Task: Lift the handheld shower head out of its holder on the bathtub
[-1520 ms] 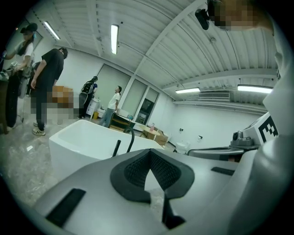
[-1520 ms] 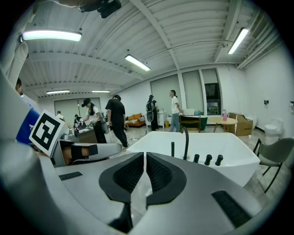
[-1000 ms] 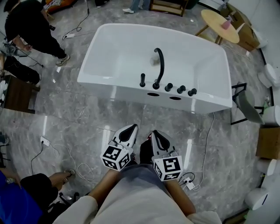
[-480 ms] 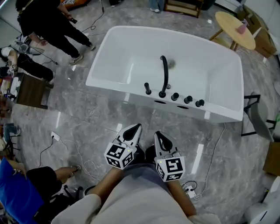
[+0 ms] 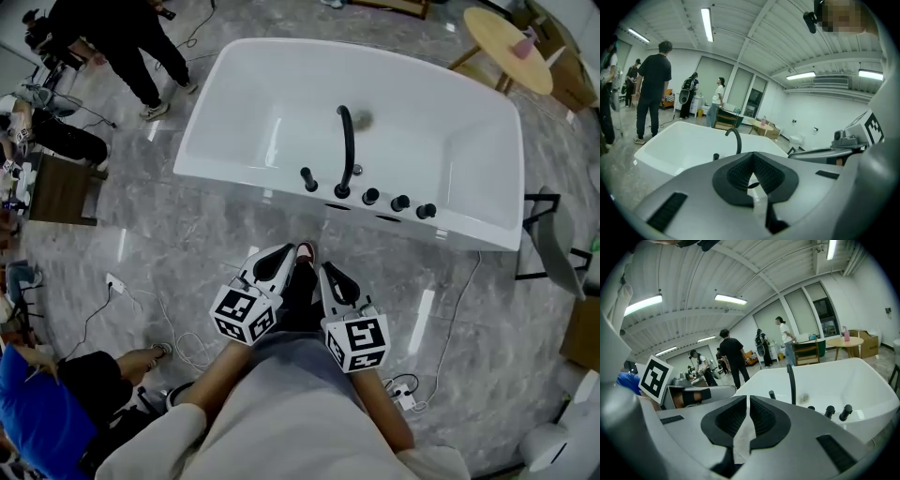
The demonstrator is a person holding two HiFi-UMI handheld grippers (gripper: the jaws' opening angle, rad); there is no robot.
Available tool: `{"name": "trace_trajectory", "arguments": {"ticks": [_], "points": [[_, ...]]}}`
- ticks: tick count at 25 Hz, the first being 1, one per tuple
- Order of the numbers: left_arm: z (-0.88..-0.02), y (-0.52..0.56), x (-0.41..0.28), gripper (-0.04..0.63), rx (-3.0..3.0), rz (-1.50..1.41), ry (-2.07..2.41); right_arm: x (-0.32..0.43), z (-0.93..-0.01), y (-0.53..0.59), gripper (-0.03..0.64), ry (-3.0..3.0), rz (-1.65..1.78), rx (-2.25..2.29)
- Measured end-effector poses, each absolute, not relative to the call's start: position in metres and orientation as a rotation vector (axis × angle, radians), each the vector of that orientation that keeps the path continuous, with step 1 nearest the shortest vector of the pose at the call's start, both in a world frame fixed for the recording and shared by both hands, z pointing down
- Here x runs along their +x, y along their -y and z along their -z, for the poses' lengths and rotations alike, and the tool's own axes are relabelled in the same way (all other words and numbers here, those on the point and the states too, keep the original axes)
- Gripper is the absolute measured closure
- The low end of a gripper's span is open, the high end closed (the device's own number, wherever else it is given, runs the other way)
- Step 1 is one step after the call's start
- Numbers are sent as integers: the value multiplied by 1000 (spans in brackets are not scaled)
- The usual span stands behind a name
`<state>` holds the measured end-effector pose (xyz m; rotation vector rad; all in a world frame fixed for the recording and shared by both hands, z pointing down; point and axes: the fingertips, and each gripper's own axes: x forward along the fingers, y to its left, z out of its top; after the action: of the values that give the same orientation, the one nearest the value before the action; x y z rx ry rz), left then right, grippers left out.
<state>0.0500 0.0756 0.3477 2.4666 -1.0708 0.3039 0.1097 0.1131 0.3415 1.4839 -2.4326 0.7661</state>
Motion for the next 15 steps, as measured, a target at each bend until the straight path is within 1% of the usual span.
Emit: {"name": "trace_trajectory", "arguments": {"ticks": [7,15], "points": [[-335,-10,50,591,2540,-233,1052,94,-335,-59,595,2435,-692,1401],[-348,54,4,591,2591,-183,1080,65,-325,3,594,2404,-565,1460]]}}
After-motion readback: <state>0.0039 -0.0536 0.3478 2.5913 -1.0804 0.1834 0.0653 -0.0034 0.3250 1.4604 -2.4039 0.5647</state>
